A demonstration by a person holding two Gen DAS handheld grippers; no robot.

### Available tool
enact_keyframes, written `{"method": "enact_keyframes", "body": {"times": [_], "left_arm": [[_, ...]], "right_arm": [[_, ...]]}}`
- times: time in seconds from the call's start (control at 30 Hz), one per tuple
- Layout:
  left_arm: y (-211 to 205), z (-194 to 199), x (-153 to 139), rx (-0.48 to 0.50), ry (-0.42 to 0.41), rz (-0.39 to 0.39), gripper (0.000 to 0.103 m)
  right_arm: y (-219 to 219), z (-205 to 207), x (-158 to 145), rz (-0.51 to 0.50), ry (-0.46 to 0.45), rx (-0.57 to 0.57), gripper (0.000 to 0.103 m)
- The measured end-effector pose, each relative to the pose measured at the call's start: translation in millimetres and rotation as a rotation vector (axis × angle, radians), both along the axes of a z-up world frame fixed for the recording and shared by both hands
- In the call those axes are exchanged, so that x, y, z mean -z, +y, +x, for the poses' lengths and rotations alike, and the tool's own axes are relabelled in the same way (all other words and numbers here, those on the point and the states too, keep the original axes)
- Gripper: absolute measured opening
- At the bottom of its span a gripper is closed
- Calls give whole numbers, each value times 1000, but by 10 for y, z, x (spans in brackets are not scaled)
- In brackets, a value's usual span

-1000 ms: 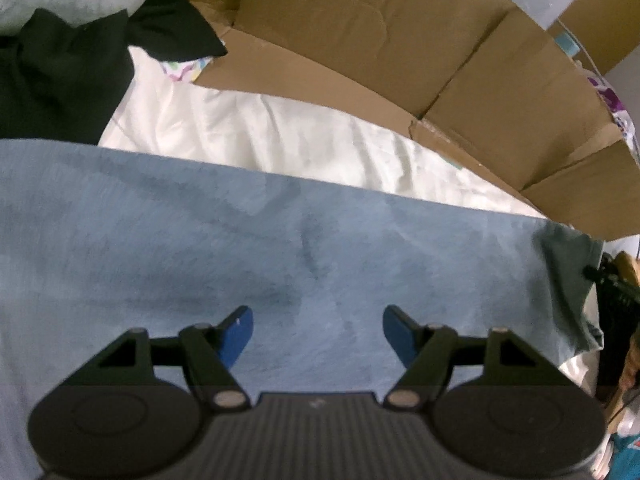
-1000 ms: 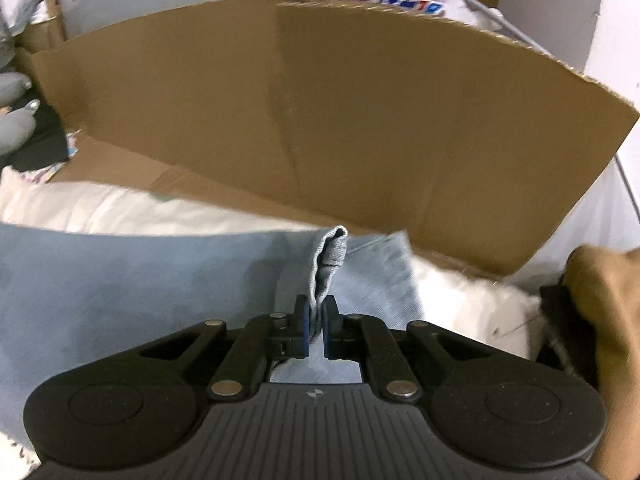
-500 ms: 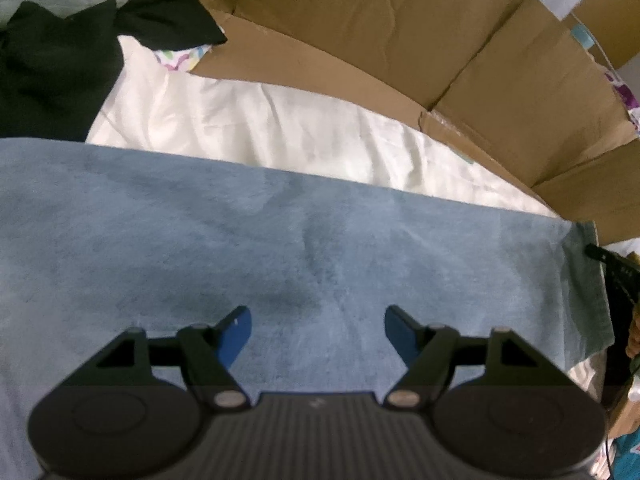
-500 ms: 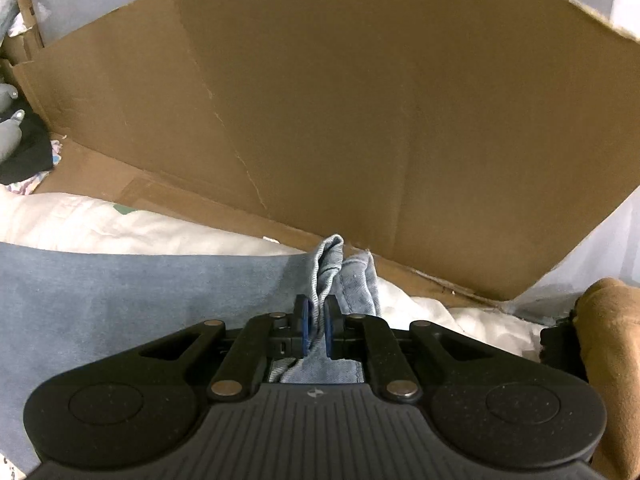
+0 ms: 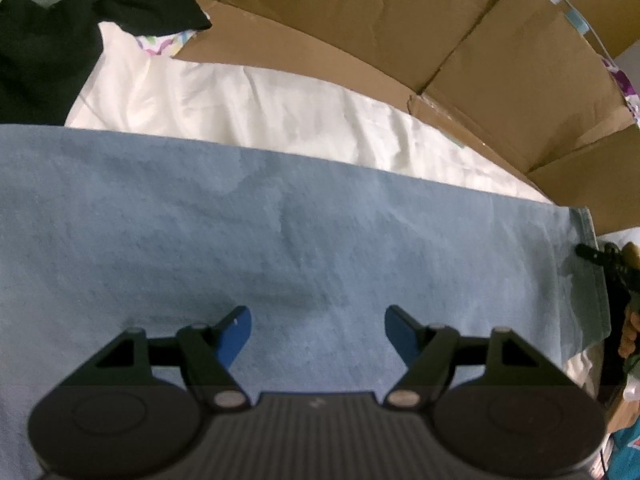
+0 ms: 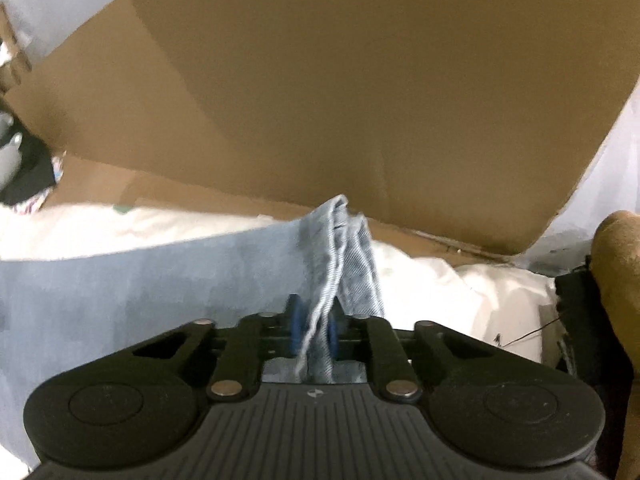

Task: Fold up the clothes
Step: 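Pinch the jeans hem edge with the right gripper and lift it, then open the right gripper and lay the hem down on the jeans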

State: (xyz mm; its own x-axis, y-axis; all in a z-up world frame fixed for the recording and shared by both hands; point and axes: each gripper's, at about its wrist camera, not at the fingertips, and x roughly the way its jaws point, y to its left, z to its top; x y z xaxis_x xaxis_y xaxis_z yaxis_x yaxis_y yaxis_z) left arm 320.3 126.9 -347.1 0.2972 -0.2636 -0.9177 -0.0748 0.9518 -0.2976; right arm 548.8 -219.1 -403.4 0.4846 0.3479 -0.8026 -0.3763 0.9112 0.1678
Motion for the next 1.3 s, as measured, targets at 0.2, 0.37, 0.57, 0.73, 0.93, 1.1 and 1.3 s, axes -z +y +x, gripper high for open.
{"method": "enact_keyframes", "body": {"times": [0.2,0.37,0.57,0.73,0.93,1.1,1.3], "left_arm": [[-7,-11,20,6,3,5,76],[-23,-14,36,14,11,6,76],[-58,-16,58,24,15,-2,76],[-198,-25,56,58,12,-7,76],[-451,-120,1,131,-4,-11,77],[-678,-230,-37,197,-17,0,78],[-930,-381,-69,297,-38,25,79]], "right_arm": [[56,19,-112,-61,-64,-15,4],[90,96,-78,-106,-56,-16,3],[58,161,14,-125,-33,13,3],[64,210,13,-93,-19,23,5],[-90,-48,-288,-49,-89,85,43],[-121,-405,-419,-66,-169,108,44],[-240,-824,-495,-25,-203,149,45]]}}
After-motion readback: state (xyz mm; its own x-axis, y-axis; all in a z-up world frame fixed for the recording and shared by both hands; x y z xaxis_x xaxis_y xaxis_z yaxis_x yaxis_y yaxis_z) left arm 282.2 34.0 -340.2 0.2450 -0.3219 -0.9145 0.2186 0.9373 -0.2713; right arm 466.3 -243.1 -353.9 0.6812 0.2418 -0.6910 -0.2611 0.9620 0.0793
